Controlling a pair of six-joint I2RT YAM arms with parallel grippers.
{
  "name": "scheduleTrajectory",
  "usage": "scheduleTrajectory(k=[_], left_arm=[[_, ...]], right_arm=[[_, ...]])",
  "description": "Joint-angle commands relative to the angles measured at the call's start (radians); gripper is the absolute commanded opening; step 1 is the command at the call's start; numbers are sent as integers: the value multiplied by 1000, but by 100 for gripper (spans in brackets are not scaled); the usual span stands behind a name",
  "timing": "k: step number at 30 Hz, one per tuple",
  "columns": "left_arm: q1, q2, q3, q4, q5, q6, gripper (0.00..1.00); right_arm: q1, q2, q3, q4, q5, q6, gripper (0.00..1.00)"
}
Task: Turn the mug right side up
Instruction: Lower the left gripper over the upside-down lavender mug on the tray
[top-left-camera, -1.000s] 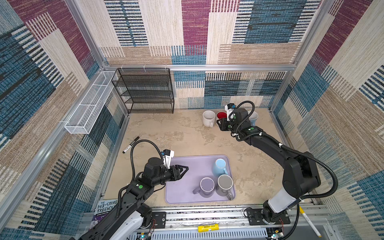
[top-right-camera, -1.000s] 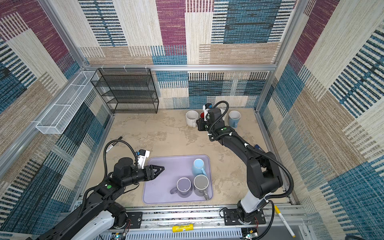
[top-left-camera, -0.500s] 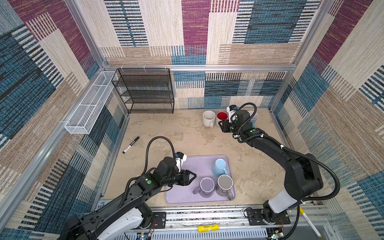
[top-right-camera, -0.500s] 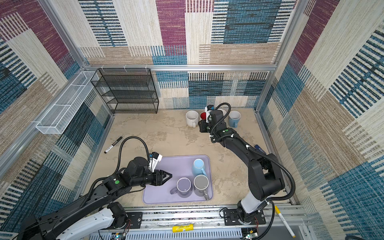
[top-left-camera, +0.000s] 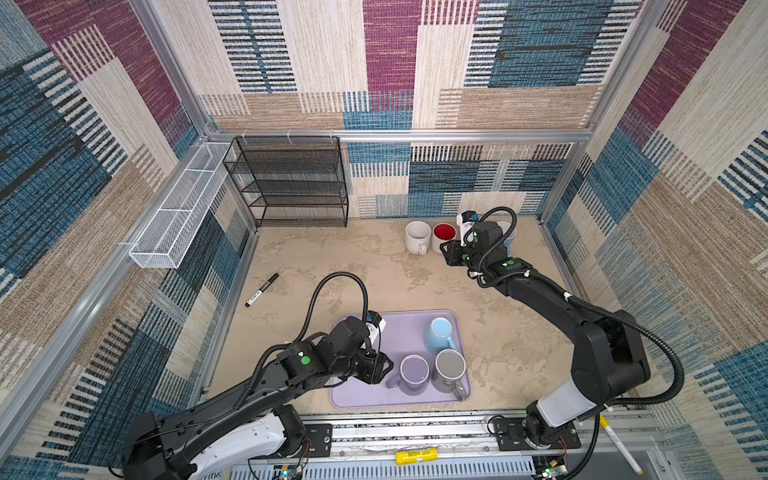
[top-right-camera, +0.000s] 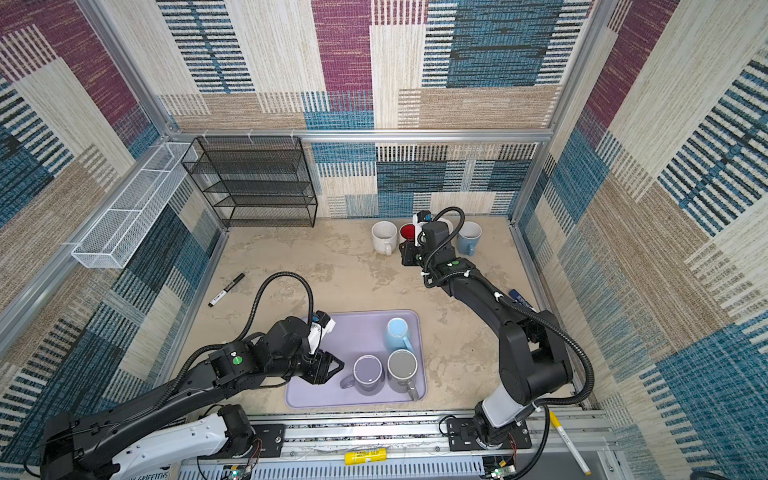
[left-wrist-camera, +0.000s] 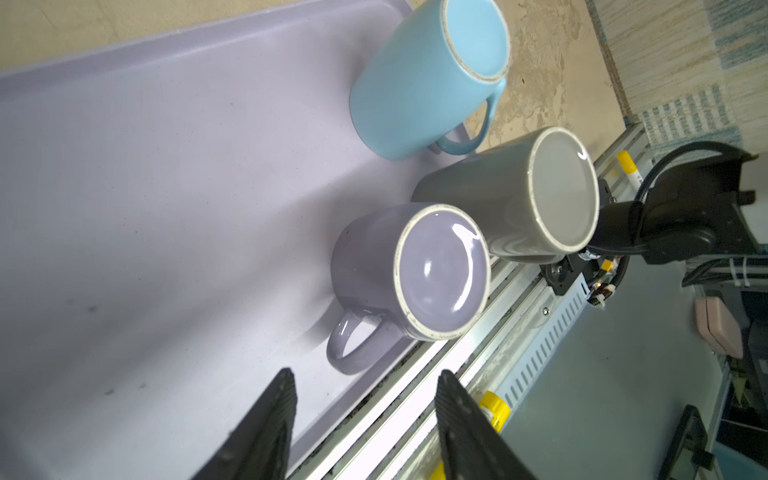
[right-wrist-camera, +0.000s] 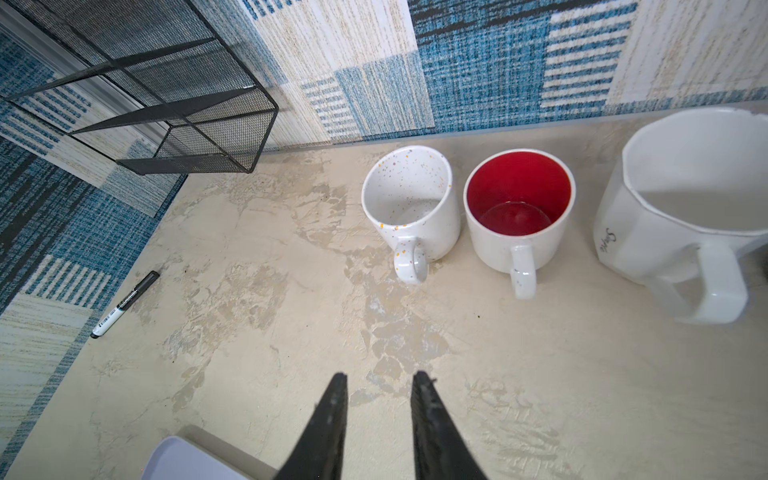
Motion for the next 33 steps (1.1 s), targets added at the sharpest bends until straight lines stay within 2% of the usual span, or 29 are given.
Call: scheduleTrajectory(k=[1,5,9,12,21,33], left_arm=[[-27,5,16,-45,-33,54,56],[-70,40,41,-60,-60,76,57],[-130,83,81,-80,-177,89,58],[-162,118,103,-87,-219,108,58],[-236,243,170,-135,-231,146,58],[-276,416,254,-208,-271,201,56]], right_arm=[[-2,-8,-2,29,8,-2,30],[-3,-9,-5,29,11,-4,30],[-3,-16,-11,28,15,-8,30],[-5,-22,-14,26,18,-12,30],[-10,-29,-19,25,20,-13,30],[-14,-52,-31,23,27,-15,30]])
